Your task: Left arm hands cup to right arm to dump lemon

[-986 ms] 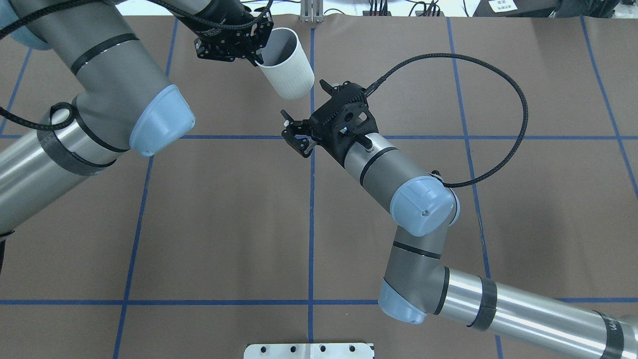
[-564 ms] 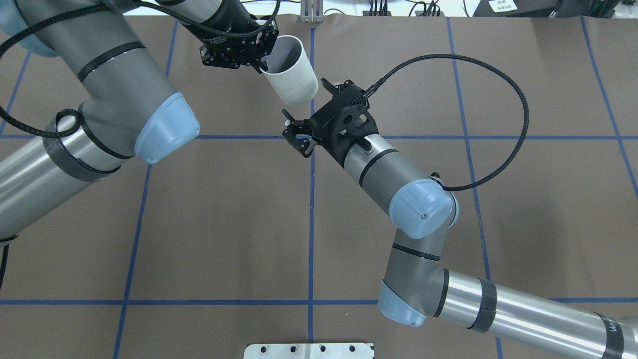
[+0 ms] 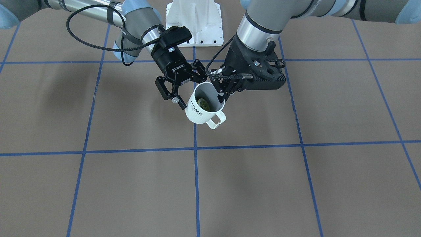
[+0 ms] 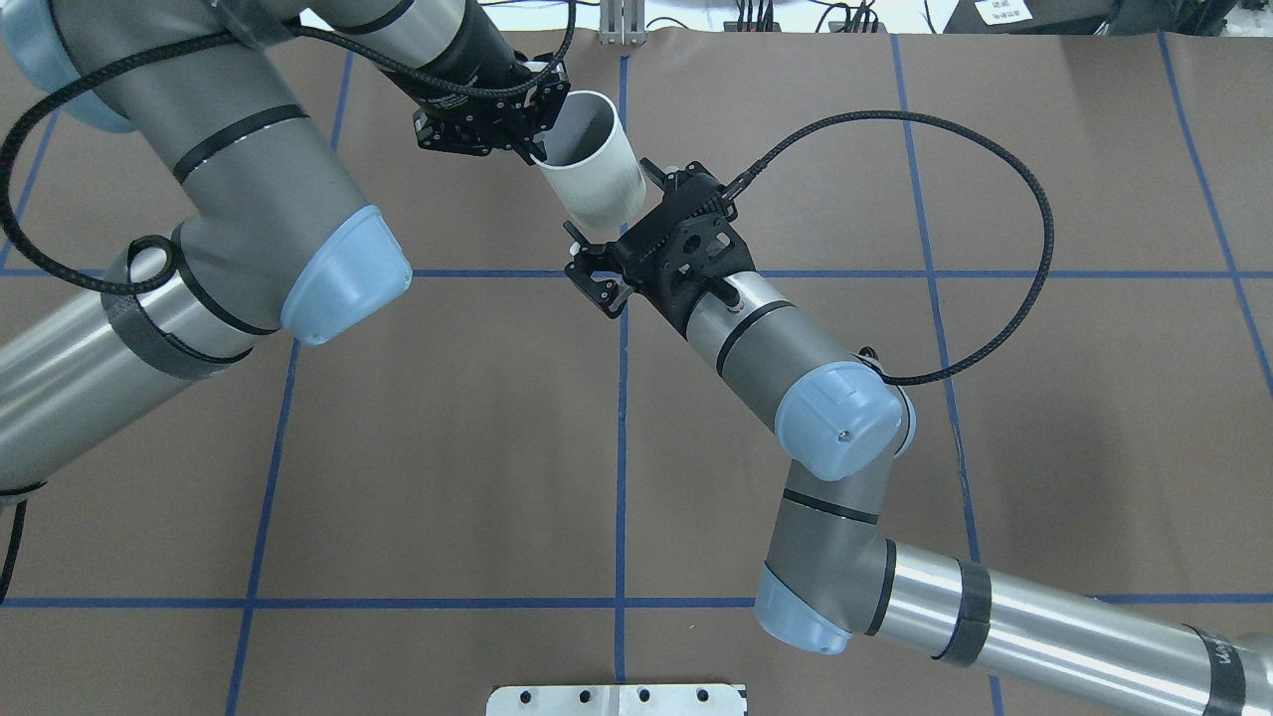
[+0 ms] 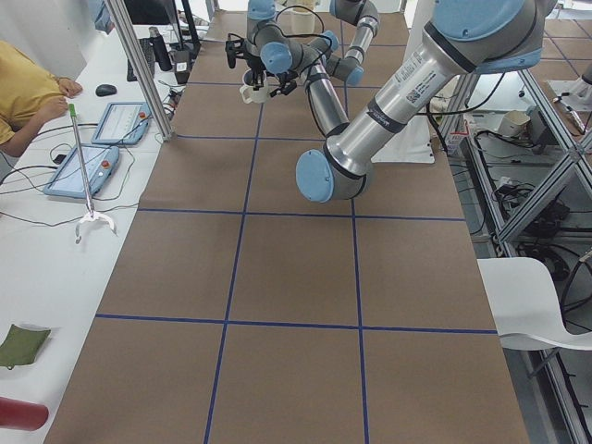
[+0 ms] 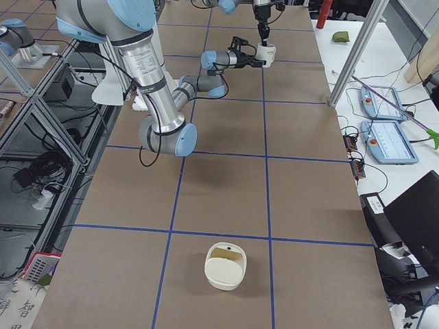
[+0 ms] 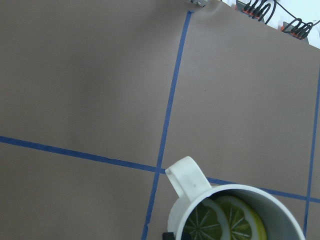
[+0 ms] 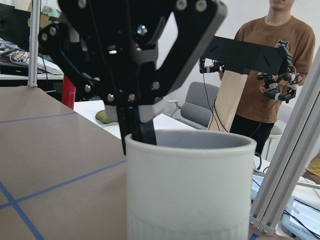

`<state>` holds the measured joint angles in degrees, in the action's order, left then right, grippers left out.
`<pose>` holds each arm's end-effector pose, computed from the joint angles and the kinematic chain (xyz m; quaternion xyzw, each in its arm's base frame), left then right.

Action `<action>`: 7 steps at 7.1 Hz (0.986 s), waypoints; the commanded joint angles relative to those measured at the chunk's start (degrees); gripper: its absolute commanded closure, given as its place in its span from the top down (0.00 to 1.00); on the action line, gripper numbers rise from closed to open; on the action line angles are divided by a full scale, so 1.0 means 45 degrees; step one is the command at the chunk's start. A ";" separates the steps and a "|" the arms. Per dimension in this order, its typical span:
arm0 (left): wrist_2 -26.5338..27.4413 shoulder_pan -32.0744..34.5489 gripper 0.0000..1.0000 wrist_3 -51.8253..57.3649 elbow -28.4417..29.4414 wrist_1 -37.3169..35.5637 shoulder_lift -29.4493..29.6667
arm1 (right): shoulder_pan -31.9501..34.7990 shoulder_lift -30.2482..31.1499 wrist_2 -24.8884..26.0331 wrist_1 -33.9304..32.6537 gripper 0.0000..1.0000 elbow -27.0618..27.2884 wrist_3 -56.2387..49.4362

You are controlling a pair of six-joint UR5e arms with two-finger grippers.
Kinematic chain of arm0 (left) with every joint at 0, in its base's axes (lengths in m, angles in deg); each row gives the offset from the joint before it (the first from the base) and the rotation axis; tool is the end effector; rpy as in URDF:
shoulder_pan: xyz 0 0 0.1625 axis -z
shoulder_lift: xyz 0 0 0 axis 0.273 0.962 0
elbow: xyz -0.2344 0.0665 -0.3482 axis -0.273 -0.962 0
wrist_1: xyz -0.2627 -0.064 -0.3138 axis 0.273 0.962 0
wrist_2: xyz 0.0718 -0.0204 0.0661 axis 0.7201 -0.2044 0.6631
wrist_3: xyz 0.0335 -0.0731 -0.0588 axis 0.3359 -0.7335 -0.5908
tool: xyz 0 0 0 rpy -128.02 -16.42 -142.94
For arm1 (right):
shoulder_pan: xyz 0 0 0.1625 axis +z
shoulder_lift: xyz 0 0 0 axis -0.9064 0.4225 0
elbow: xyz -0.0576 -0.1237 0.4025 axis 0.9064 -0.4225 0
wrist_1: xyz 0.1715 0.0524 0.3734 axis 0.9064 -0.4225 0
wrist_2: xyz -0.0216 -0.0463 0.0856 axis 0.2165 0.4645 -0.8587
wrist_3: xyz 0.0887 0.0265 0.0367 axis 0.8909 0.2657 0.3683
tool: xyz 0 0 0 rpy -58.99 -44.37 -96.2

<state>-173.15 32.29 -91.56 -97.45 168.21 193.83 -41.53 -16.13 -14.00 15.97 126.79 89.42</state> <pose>0.3742 -0.5403 0.0700 0.0344 0.5211 -0.1334 0.8423 -0.5066 -0.4197 0.1729 0.6584 -0.3734 -0.0746 0.6492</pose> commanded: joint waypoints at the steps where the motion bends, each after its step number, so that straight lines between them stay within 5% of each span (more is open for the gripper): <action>1: 0.0000 -0.0072 0.00 0.0000 0.0000 0.0000 -0.0008 | -0.0003 -0.0009 0.0040 0.0000 0.95 -0.0019 -0.0060; 7: 0.0000 -0.0189 0.00 0.0000 -0.0059 0.0000 0.0031 | -0.0003 0.0011 0.0333 -0.0019 0.94 -0.0117 -0.0060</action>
<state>-173.15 31.62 -91.56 -97.61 168.21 193.96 -41.54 -16.09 -12.74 15.95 126.34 89.15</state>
